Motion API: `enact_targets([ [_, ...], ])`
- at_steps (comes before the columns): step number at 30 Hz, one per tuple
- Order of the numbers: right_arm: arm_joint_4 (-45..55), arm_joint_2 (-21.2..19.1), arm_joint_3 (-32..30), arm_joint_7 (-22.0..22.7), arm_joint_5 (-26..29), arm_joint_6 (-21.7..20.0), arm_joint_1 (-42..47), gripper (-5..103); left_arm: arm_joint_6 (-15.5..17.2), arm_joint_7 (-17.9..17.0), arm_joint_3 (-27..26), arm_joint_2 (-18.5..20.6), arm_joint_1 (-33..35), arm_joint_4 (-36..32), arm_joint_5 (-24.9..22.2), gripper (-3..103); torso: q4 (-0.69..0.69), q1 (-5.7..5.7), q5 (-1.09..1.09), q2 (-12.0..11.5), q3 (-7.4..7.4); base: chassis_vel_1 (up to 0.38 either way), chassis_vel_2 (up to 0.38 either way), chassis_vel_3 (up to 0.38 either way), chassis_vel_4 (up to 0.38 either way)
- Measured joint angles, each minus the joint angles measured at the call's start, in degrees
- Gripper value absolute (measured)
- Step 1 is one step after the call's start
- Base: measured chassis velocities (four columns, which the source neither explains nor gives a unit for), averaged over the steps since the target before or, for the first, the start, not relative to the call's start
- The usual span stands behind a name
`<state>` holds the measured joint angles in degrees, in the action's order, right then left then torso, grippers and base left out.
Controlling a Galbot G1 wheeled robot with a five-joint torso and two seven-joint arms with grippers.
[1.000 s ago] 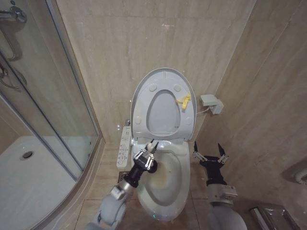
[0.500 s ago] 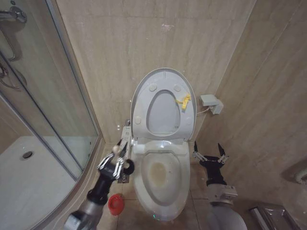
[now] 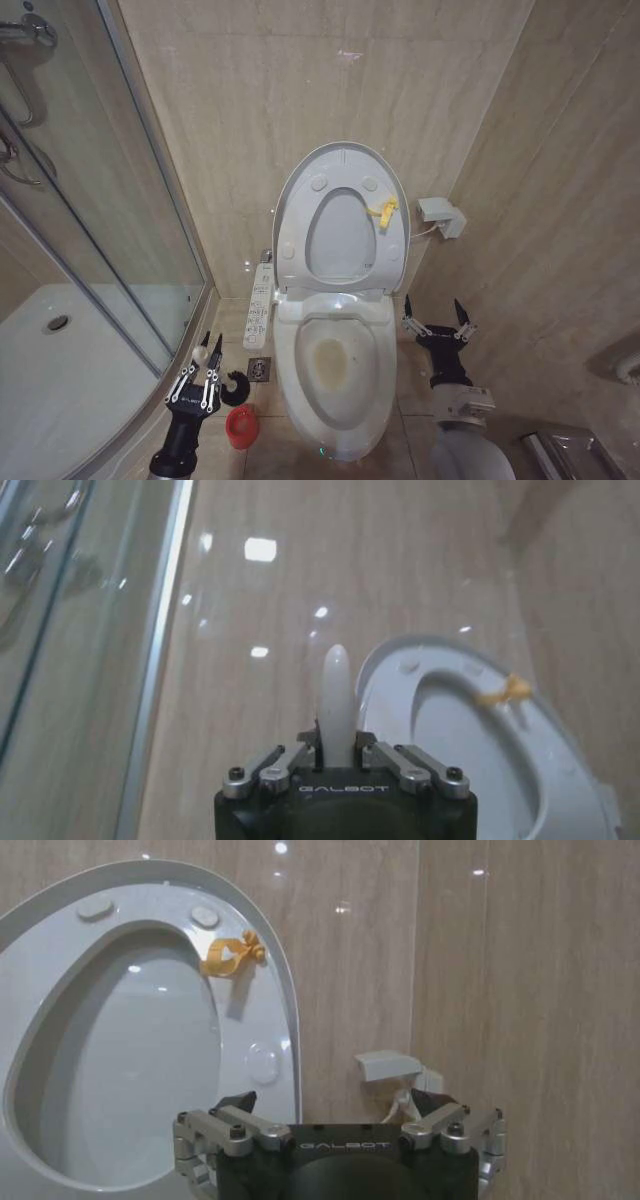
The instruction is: Open the toilet lid, clean the toilet bowl with a toilet brush, close the toilet lid, and flush.
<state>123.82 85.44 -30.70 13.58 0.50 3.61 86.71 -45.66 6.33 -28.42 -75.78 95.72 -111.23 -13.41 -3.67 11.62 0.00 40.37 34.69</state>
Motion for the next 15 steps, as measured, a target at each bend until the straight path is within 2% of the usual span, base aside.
enact_targets([
  [1,0.0,0.0,0.0,0.0,0.0,0.0,0.0,100,-0.98,0.18,0.1,-0.22,-1.78,3.74,-0.09,21,-0.01,0.01,0.0,0.0,0.0,0.0,0.0,0.0,0.0],
  [2,0.0,0.0,0.0,0.0,0.0,0.0,0.0,100,-0.98,0.18,0.1,-0.22,-1.78,3.74,-0.09,21,-0.01,0.01,0.0,0.0,0.0,0.0,0.0,0.0,0.0],
  [3,0.0,0.0,0.0,0.0,0.0,0.0,0.0,100,-1.32,0.18,0.24,-0.27,-3.32,7.14,-0.28,21,-0.01,0.0,-0.01,0.0,0.0,0.0,0.0,0.0,0.0],
  [5,0.0,0.0,0.0,-0.01,0.0,0.0,0.0,100,-1.44,0.08,1.19,0.14,-6.21,13.2,-2.94,21,-0.01,0.01,-0.01,0.0,0.0,0.0,0.0,0.0,0.0],
  [6,0.0,0.0,0.0,-0.01,0.0,0.0,0.0,100,-1.44,0.08,1.19,0.14,-6.21,13.2,-2.94,21,-0.01,0.01,-0.01,0.0,0.0,0.0,0.0,0.0,0.0],
  [11,0.0,0.0,0.0,-0.01,0.0,0.0,0.0,100,-1.46,1.15,2.91,0.86,-11.05,22.74,-7.99,21,0.0,0.01,-0.01,0.0,0.0,0.0,0.0,0.0,0.0],
  [15,0.0,0.0,0.0,0.0,0.0,0.0,0.0,100,-1.46,1.62,3.55,0.87,-13.52,26.66,-8.54,21,-0.01,0.01,0.0,0.0,0.0,0.0,0.0,0.0,0.0],
])
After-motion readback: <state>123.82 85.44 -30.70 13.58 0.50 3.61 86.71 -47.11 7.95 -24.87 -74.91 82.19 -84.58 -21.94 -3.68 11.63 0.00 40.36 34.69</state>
